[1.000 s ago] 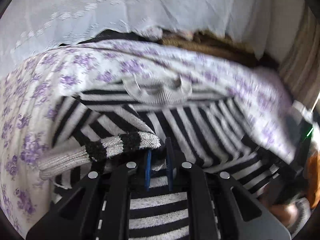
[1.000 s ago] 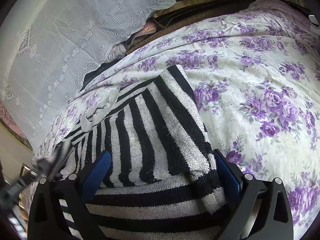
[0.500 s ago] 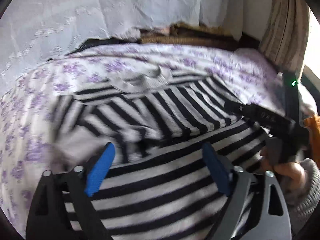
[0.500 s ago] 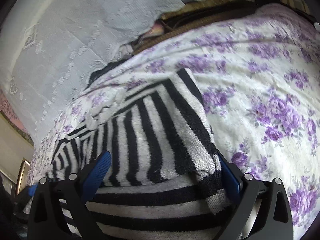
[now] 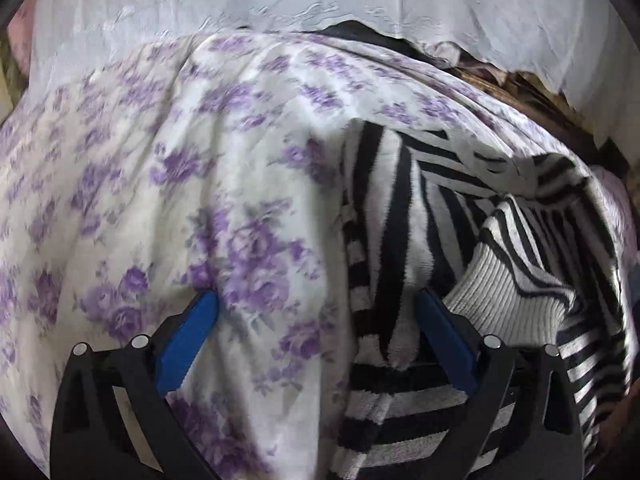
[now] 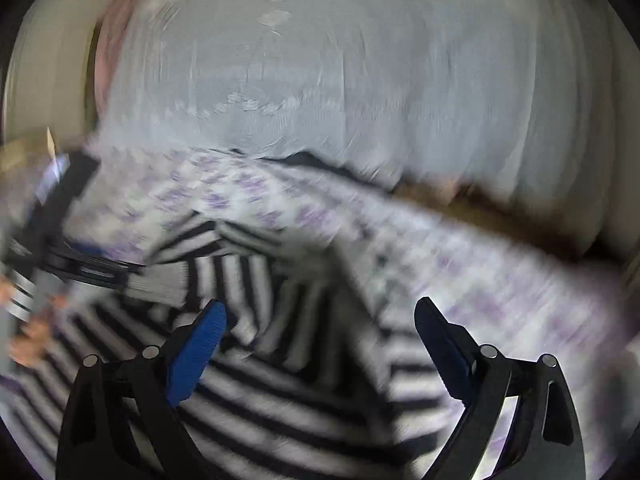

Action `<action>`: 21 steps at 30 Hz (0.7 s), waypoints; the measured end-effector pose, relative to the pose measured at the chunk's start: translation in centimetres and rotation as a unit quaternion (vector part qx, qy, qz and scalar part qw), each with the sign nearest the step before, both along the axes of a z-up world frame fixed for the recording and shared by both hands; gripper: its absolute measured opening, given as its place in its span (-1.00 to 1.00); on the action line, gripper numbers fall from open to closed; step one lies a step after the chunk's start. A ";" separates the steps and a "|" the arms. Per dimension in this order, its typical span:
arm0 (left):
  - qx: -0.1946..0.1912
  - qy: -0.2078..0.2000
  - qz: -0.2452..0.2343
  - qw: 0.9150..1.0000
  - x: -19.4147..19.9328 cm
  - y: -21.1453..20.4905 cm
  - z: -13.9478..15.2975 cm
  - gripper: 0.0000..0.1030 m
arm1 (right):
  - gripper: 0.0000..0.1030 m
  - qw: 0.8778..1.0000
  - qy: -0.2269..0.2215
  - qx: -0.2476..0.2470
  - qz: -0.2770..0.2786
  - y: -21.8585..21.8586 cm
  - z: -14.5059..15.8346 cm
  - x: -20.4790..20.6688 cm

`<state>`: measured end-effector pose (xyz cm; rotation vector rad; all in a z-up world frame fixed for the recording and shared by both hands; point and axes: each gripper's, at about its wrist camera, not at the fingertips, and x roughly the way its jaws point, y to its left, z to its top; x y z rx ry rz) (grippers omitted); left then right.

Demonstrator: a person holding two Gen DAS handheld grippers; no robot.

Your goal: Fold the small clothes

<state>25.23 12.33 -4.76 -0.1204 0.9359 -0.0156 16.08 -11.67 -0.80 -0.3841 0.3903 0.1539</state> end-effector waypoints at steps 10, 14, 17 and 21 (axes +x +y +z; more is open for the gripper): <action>0.000 0.009 -0.001 1.000 0.2 0.7 -0.5 0.91 | 0.56 0.932 0.141 0.235 -0.238 -18.4 -3.5 6.8; -0.002 0.009 0.001 1.000 0.0 0.7 -0.6 0.91 | 0.56 0.938 0.102 0.272 -0.188 -17.7 -1.1 4.6; -0.002 0.007 0.003 1.000 0.2 0.7 -0.6 0.91 | 0.56 0.972 0.121 0.191 -0.064 -10.0 -0.8 3.7; -0.012 0.005 0.008 1.000 0.0 1.0 -0.5 0.91 | 0.55 0.988 0.122 0.056 0.072 1.2 -2.3 1.3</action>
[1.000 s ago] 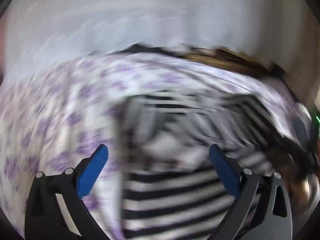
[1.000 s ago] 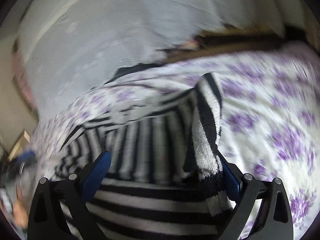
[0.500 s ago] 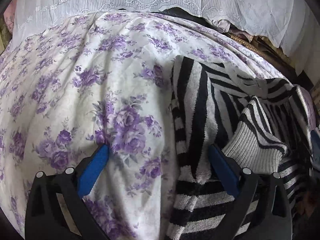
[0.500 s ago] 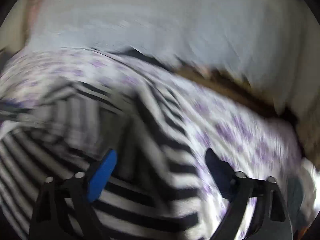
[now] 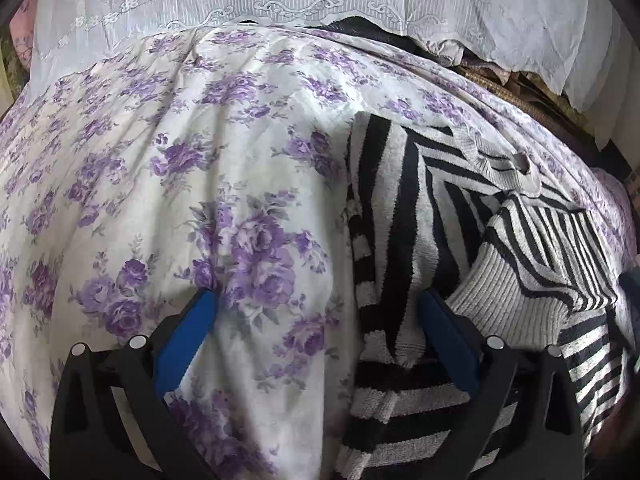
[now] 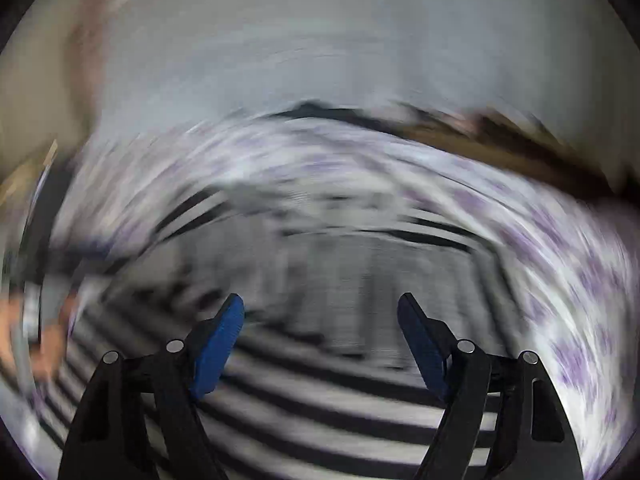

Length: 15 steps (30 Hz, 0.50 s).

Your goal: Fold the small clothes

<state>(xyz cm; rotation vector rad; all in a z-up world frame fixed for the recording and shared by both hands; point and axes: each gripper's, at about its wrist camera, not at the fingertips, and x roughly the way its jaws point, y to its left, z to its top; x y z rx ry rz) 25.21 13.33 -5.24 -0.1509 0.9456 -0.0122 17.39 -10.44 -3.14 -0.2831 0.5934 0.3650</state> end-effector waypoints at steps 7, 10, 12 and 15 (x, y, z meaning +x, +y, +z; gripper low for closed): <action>-0.028 -0.004 0.010 1.000 0.0 1.0 0.3 0.91 | 0.53 0.989 -0.046 -0.128 0.059 8.9 -1.2 0.0; -0.024 -0.005 0.009 1.000 0.1 0.9 0.2 0.91 | -0.28 0.988 -0.030 -0.141 0.055 10.1 -1.6 0.8; -0.021 -0.005 0.008 1.000 0.1 0.9 0.2 0.91 | -0.72 0.993 -0.012 -0.107 0.045 9.6 -1.0 2.1; -0.014 -0.005 0.008 1.000 0.1 0.7 0.1 0.91 | -0.76 0.999 -0.015 -0.042 0.007 5.9 0.6 3.3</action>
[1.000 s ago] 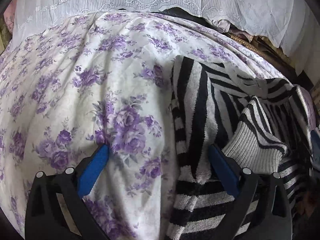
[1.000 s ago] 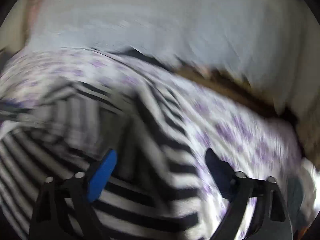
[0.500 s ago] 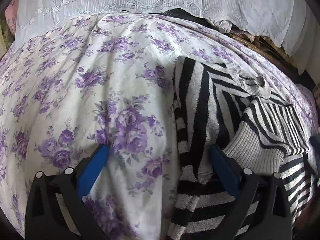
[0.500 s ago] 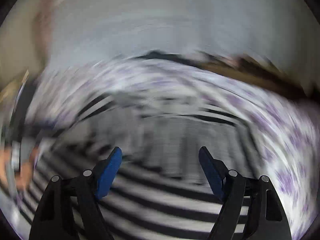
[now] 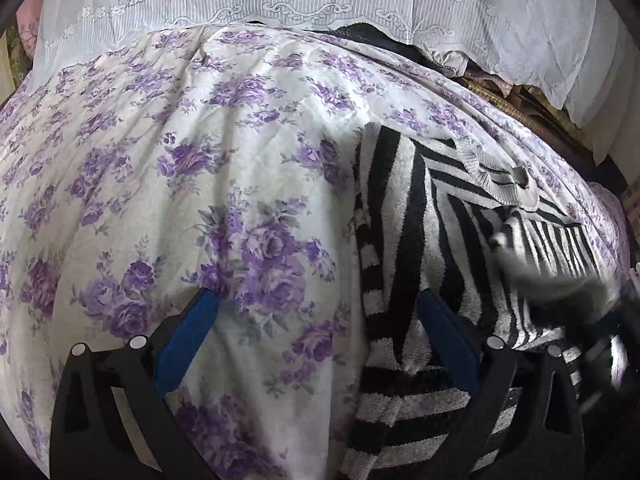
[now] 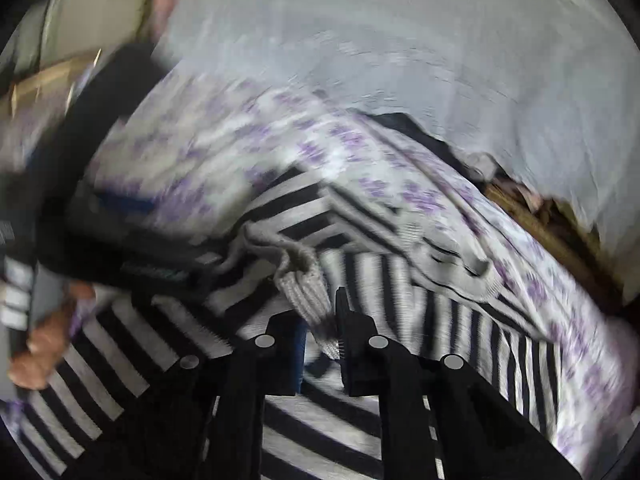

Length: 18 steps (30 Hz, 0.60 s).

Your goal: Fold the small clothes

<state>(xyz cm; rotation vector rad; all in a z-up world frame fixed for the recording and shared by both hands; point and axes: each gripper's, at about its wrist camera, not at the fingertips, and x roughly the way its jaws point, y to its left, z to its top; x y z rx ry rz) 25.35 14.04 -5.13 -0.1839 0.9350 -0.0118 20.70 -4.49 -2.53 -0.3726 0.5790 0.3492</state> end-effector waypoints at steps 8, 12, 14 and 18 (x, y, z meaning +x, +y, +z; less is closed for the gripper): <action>0.031 0.003 -0.006 0.999 0.0 -1.1 -0.3 0.92 | -0.75 0.972 0.069 0.181 -0.130 -15.2 -0.6 4.2; 0.059 0.000 -0.010 0.998 -0.2 -1.9 -0.5 0.92 | -0.64 0.932 0.159 0.290 -0.145 -20.3 -5.8 5.7; 0.069 -0.001 -0.013 0.998 -0.2 -2.2 -0.5 0.92 | -0.57 0.922 0.171 0.321 -0.135 -20.9 -5.5 5.7; 0.070 -0.010 -0.006 0.998 -0.5 -1.9 0.0 0.92 | -0.43 0.929 0.109 0.302 -0.186 -21.8 -3.7 4.1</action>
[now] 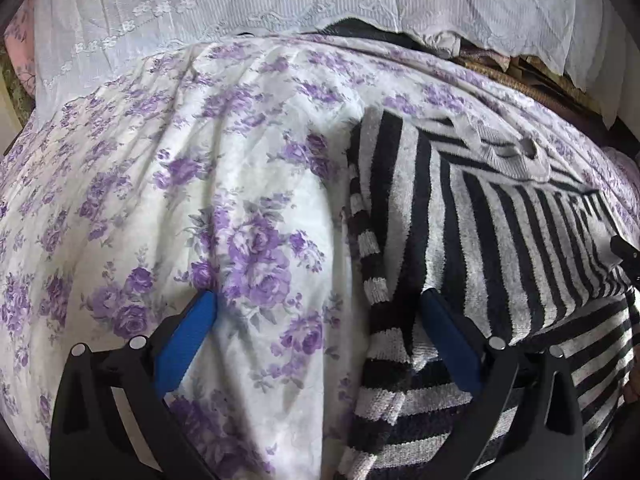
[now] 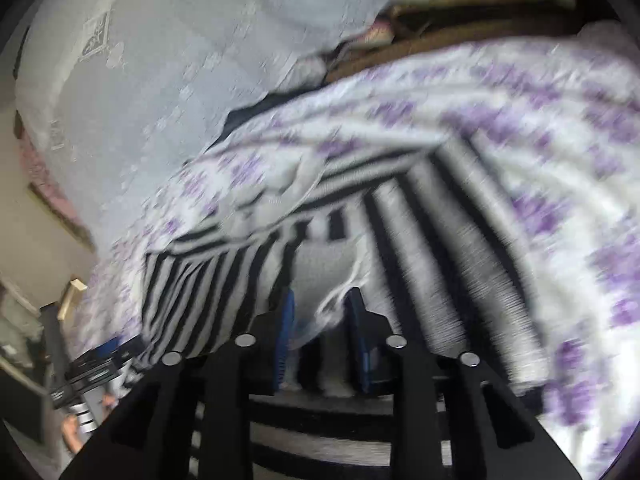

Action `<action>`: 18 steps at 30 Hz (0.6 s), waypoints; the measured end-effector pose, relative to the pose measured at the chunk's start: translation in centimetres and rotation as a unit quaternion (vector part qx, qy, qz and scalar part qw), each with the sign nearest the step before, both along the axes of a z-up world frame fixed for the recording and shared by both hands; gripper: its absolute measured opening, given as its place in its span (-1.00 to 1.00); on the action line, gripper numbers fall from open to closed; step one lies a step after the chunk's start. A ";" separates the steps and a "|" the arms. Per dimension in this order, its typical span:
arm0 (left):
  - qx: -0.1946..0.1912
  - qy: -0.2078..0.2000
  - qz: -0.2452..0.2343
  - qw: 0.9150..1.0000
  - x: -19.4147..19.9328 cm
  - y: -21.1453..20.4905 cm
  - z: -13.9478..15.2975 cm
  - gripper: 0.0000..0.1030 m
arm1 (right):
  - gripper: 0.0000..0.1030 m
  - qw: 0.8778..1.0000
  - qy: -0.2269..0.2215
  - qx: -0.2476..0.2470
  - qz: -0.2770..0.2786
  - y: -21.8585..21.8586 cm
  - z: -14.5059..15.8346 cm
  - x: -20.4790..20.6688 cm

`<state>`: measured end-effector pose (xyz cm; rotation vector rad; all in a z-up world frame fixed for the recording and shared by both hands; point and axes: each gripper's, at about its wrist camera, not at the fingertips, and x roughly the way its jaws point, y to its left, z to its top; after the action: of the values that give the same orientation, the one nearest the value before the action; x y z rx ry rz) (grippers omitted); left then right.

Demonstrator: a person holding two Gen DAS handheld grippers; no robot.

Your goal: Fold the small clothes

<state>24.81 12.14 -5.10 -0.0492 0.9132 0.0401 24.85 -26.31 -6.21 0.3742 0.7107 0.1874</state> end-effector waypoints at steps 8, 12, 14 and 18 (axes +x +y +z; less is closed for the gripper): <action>-0.072 -0.028 -0.060 0.995 1.6 -3.1 5.3 0.91 | -0.27 0.998 -0.022 -0.026 0.057 3.7 3.7 1.5; -0.040 0.014 -0.086 0.995 5.4 -7.1 3.4 0.92 | -0.12 0.995 -0.006 -0.060 0.075 5.8 3.4 3.8; 0.016 0.039 -0.036 0.998 7.9 -6.2 0.6 0.92 | 0.02 0.995 0.013 -0.069 0.073 5.8 1.6 5.4; 0.004 0.023 0.008 1.000 8.6 -3.1 -0.2 0.92 | 0.02 0.997 0.022 -0.040 0.058 4.1 -1.1 6.8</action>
<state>33.45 9.01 -5.32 -0.0479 0.9595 0.0595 31.67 -22.25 -7.34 0.2611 0.7819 0.2599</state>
